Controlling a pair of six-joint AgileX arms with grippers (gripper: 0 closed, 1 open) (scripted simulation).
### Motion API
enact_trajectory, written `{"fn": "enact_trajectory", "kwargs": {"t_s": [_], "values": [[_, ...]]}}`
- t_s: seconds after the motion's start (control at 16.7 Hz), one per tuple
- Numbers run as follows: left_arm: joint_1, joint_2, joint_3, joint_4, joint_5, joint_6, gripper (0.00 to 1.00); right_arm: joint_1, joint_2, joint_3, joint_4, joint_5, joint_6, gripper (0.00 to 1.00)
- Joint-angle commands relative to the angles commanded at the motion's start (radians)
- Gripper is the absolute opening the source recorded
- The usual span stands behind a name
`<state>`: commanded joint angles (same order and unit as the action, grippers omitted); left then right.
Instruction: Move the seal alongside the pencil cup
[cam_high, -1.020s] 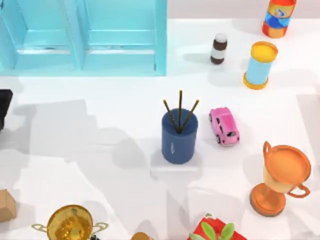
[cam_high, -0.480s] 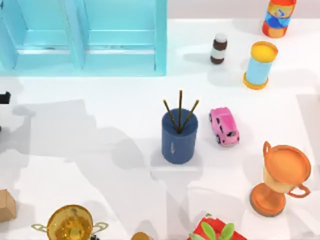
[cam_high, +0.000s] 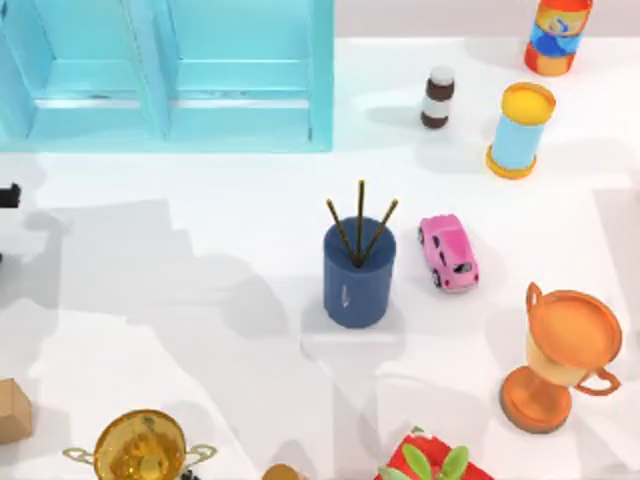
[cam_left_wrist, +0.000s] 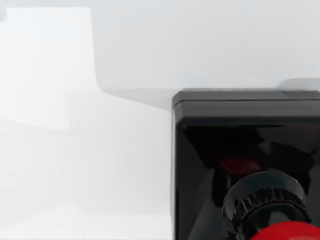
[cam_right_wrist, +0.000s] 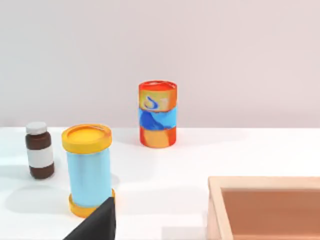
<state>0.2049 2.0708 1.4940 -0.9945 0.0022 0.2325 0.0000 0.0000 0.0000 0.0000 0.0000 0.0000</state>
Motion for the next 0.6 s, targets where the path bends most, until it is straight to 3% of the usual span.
{"fn": "enact_trajectory", "kwargs": {"t_s": [0.36,0.6], "values": [[-0.005,-0.001,0.003,-0.003,0.000,-0.002,0.00,0.000,0.000,0.000,0.000,0.000,0.000,1.00],[-0.086,-0.008,0.114,-0.118,0.000,-0.088,0.00,0.000,0.000,0.000,0.000,0.000,0.000,1.00]]}}
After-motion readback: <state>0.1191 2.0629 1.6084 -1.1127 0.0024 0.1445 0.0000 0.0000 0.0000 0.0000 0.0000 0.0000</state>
